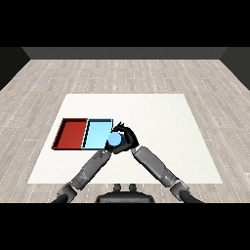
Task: Pick the blue can and put it in the blue box
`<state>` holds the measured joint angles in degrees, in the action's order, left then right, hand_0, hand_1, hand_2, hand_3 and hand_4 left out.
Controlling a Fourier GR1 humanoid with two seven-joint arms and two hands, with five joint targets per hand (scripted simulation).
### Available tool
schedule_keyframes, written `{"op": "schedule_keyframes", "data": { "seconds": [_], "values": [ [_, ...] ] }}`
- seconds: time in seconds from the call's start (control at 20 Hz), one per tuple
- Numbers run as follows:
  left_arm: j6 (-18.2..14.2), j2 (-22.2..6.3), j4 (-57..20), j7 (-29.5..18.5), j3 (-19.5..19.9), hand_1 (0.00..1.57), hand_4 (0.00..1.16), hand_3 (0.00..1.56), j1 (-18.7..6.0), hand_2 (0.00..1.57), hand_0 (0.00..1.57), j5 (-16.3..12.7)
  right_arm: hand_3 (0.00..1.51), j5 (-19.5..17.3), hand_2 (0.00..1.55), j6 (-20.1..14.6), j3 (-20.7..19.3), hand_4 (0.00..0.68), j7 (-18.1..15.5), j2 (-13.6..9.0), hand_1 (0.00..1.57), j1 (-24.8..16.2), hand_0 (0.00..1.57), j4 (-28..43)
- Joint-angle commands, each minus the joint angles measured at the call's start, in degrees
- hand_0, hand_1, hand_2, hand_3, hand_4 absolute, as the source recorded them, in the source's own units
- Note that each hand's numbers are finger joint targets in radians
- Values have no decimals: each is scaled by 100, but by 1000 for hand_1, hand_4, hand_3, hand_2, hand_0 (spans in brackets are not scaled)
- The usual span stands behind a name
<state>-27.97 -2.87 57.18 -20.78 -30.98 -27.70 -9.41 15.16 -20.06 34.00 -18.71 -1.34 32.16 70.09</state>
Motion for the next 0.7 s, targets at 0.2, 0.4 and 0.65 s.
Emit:
{"op": "schedule_keyframes", "data": {
  "seconds": [0.2,0.4,0.65],
  "values": [
    [-211,276,317,117,119,774,673,684,15,819,774,-5,1391,235,1451,287,-100,606,1,128,1437,200,1437,-206],
    [-640,276,276,30,-259,626,663,512,-48,727,626,-317,1392,246,1452,-68,302,593,84,128,1435,-104,1435,270],
    [183,278,207,42,331,1481,601,1368,220,1457,1481,-786,1396,694,1451,-83,150,552,-235,129,1405,255,1405,-419]
  ]
}}
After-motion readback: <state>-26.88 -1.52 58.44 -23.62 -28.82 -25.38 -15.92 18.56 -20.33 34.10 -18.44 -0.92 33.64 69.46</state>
